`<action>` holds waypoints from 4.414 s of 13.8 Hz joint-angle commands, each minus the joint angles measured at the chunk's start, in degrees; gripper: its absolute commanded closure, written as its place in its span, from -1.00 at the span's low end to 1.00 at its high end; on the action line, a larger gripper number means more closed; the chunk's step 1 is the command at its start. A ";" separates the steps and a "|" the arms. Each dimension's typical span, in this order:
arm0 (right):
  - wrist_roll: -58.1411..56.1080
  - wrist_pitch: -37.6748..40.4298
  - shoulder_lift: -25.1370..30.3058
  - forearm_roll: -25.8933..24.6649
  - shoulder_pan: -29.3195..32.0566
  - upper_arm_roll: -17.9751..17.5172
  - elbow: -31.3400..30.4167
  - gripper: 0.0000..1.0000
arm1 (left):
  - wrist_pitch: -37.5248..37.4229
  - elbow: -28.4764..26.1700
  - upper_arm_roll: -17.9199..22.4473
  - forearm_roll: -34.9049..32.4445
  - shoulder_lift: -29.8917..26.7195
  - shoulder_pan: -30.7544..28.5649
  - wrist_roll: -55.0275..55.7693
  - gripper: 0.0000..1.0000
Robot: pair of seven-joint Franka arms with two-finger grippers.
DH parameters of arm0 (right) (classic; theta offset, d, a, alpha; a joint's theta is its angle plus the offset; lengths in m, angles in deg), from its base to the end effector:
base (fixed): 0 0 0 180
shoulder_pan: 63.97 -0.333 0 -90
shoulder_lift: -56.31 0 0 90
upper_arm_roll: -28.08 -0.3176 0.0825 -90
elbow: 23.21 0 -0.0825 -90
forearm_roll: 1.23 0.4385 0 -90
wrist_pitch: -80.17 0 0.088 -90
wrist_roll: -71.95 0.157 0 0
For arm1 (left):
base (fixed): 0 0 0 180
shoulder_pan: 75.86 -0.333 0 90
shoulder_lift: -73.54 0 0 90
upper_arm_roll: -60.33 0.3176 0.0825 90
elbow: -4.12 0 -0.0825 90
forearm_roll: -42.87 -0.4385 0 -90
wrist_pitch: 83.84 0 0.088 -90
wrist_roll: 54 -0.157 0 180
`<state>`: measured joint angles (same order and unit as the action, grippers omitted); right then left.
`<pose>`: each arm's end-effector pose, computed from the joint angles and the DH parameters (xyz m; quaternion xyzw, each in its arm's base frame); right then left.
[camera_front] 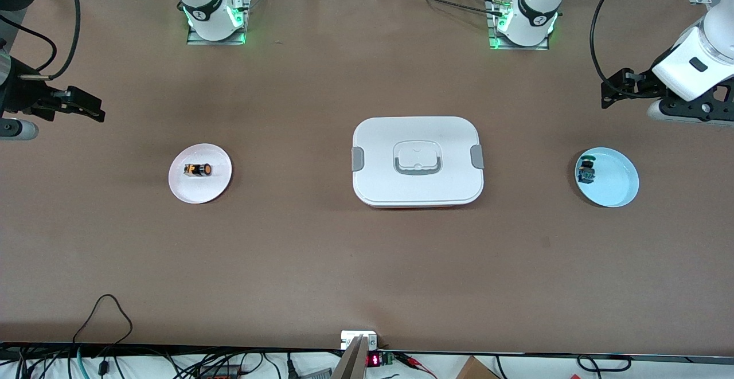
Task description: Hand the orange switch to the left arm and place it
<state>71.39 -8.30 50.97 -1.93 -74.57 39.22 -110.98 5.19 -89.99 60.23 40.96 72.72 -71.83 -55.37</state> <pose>0.6287 -0.0037 0.5376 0.9991 0.0003 -0.0397 0.0147 0.5954 -0.0377 0.5459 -0.9980 0.0483 0.0367 0.0176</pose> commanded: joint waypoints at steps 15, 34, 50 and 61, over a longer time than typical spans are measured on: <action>-0.41 0.49 -3.54 0.43 -0.12 -0.15 1.11 -1.00 | -1.06 0.68 -0.16 -0.82 -0.41 0.19 0.67 -1.00; -0.24 -15.50 -12.51 0.00 -3.29 -0.24 -7.75 -1.00 | -0.97 0.77 -0.25 -1.09 0.03 0.10 0.76 -1.00; -0.24 -42.32 -15.75 5.71 -2.58 -0.51 -27.28 -1.00 | -1.32 0.77 0.01 -1.09 -0.06 -0.25 0.58 -1.00; -2.79 -44.08 -18.13 6.77 -1.44 -2.00 -30.09 -1.00 | -1.41 0.77 0.19 -1.00 -0.06 -0.25 0.58 -1.00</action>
<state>70.22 -50.97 32.42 3.95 -77.29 38.53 -139.81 4.77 -89.99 60.40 40.96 72.72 -71.99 -55.37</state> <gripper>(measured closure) 0.000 0.000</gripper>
